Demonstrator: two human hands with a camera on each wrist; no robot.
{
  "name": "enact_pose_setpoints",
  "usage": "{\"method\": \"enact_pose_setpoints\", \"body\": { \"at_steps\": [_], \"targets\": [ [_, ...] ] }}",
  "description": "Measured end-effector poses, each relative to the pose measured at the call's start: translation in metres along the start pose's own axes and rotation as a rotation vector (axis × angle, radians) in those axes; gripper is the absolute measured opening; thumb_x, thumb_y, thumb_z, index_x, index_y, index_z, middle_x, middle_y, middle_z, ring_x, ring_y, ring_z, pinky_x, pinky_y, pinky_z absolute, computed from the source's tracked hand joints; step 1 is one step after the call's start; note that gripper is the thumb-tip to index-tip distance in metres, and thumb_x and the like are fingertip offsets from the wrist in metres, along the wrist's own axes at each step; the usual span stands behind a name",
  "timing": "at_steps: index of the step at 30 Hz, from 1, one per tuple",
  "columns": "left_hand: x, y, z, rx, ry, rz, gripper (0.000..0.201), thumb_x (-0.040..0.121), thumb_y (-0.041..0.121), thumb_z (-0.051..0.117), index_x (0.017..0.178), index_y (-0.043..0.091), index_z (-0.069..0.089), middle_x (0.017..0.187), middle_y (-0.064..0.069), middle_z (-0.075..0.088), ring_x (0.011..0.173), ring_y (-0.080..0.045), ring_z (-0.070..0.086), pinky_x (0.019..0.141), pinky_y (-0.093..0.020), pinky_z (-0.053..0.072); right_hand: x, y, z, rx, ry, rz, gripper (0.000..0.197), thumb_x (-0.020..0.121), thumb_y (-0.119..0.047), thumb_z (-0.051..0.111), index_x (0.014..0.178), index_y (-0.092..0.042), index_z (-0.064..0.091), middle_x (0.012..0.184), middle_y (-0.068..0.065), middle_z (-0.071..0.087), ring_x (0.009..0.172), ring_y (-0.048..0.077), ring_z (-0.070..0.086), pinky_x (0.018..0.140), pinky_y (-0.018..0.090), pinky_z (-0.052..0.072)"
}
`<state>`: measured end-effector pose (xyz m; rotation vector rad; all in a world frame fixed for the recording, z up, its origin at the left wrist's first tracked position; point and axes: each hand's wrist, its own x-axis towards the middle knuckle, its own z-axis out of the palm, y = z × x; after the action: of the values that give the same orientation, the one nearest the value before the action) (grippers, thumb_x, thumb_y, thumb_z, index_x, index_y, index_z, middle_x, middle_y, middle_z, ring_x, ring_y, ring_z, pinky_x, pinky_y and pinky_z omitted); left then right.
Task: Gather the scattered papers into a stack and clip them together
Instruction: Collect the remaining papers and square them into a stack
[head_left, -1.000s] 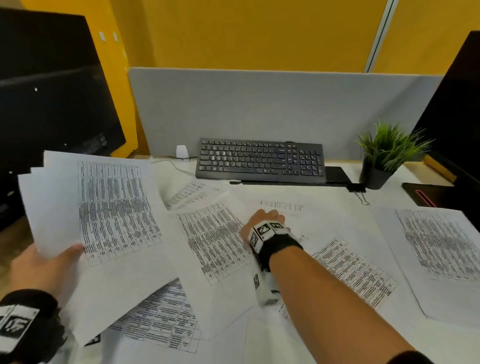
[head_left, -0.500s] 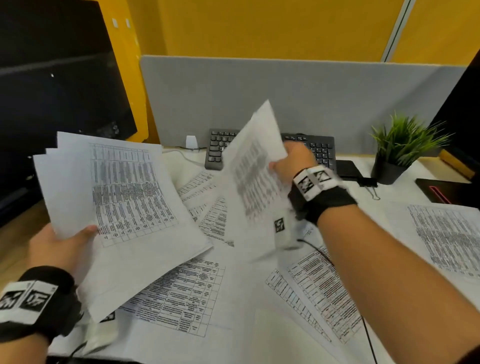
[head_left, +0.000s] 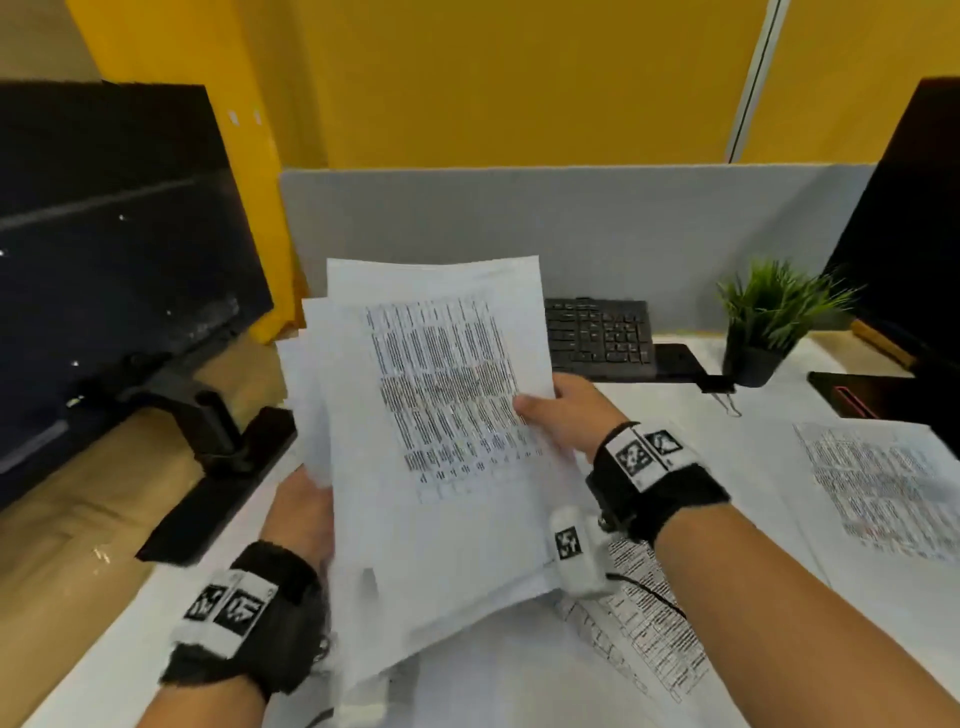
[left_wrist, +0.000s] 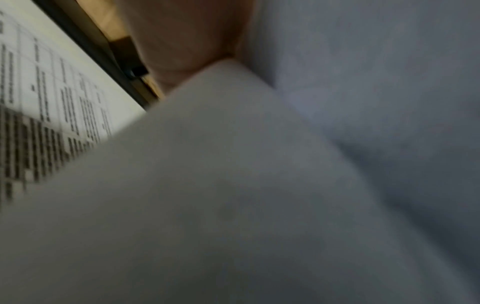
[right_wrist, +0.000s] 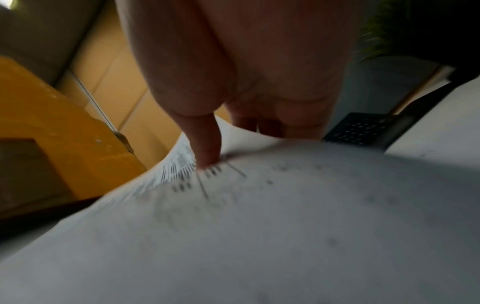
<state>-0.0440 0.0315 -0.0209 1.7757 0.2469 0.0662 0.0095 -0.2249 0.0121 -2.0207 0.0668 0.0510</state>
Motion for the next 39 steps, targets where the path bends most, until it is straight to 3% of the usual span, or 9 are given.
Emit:
{"method": "enact_pose_setpoints", "body": {
  "at_steps": [4,8,13,20,25,31,34,36,39],
  "targets": [
    [-0.006,0.008,0.020,-0.119,-0.014,-0.037,0.011,0.096,0.013,0.053,0.092,0.010,0.062,0.091,-0.008,0.066,0.070,-0.006,0.055,0.046,-0.010,0.045,-0.003,0.033,-0.001,0.054,-0.007,0.134,0.058,0.076,-0.043,0.066,0.125,-0.017,0.051,0.119,0.002,0.064,0.108,0.023,0.062,0.099,0.046,0.047],
    [-0.007,0.020,0.029,-0.421,-0.083,-0.100,0.062,0.079,0.066,0.052,0.125,0.024,0.054,0.118,-0.001,0.064,0.109,-0.020,0.059,0.100,-0.039,0.044,-0.024,0.024,-0.014,0.149,0.156,0.034,0.051,0.086,-0.011,0.066,0.127,-0.021,0.037,0.117,0.002,0.062,0.098,0.016,0.063,0.087,0.035,0.053],
    [-0.008,0.035,0.042,-0.232,-0.020,0.248,0.042,0.094,0.006,0.054,0.134,0.016,0.046,0.125,0.000,0.061,0.112,-0.014,0.059,0.098,-0.033,0.046,-0.060,0.000,-0.016,0.256,0.383,-0.296,0.059,0.091,-0.003,0.055,0.141,-0.024,0.032,0.116,-0.016,0.058,0.098,-0.015,0.053,0.075,-0.001,0.045],
    [-0.017,0.045,0.056,-0.281,-0.018,0.375,0.056,0.076,0.032,0.067,0.120,0.029,0.031,0.113,0.006,0.059,0.104,-0.010,0.060,0.088,-0.031,0.049,-0.086,0.003,-0.004,0.385,0.392,-0.328,0.057,0.095,-0.008,0.052,0.143,-0.026,0.026,0.129,-0.014,0.052,0.115,-0.002,0.052,0.094,0.010,0.043],
    [-0.015,0.049,0.057,-0.243,0.014,0.483,0.022,0.093,0.019,0.057,0.105,0.036,0.052,0.112,0.014,0.063,0.108,-0.006,0.060,0.093,-0.034,0.046,-0.084,-0.007,-0.006,0.370,0.444,-0.368,0.036,0.097,-0.005,0.045,0.127,-0.023,0.036,0.112,-0.020,0.054,0.092,-0.024,0.052,0.076,-0.002,0.042],
    [-0.011,0.035,0.053,-0.217,0.034,0.443,0.025,0.093,0.014,0.058,0.114,0.026,0.050,0.119,0.002,0.062,0.112,-0.018,0.059,0.100,-0.049,0.046,-0.084,0.008,-0.002,0.429,0.356,-0.245,0.039,0.095,-0.005,0.049,0.127,-0.020,0.031,0.110,-0.016,0.054,0.089,-0.013,0.057,0.065,0.001,0.045],
    [-0.006,0.031,0.048,-0.309,0.048,0.396,0.024,0.092,0.015,0.057,0.110,0.030,0.055,0.116,0.003,0.065,0.112,-0.022,0.061,0.100,-0.052,0.045,-0.085,0.028,0.003,0.422,0.437,-0.086,0.056,0.088,-0.007,0.062,0.129,-0.025,0.029,0.123,-0.002,0.052,0.114,0.009,0.054,0.082,0.018,0.047],
    [-0.005,0.034,0.047,-0.515,-0.005,0.400,0.036,0.092,0.013,0.057,0.126,0.021,0.052,0.122,0.001,0.064,0.116,-0.023,0.060,0.099,-0.044,0.049,-0.087,0.042,0.005,0.489,0.462,0.069,0.082,0.079,-0.012,0.075,0.138,-0.030,0.022,0.136,0.001,0.042,0.128,0.021,0.041,0.098,0.034,0.039],
    [-0.014,0.041,0.054,-0.694,-0.102,0.373,0.047,0.083,0.023,0.053,0.129,0.013,0.048,0.110,0.008,0.070,0.100,-0.013,0.068,0.080,-0.027,0.057,-0.091,0.047,0.010,0.937,0.146,0.140,0.101,0.059,-0.030,0.089,0.140,-0.010,0.033,0.127,0.008,0.060,0.119,0.029,0.056,0.096,0.038,0.047]
  ]
}}
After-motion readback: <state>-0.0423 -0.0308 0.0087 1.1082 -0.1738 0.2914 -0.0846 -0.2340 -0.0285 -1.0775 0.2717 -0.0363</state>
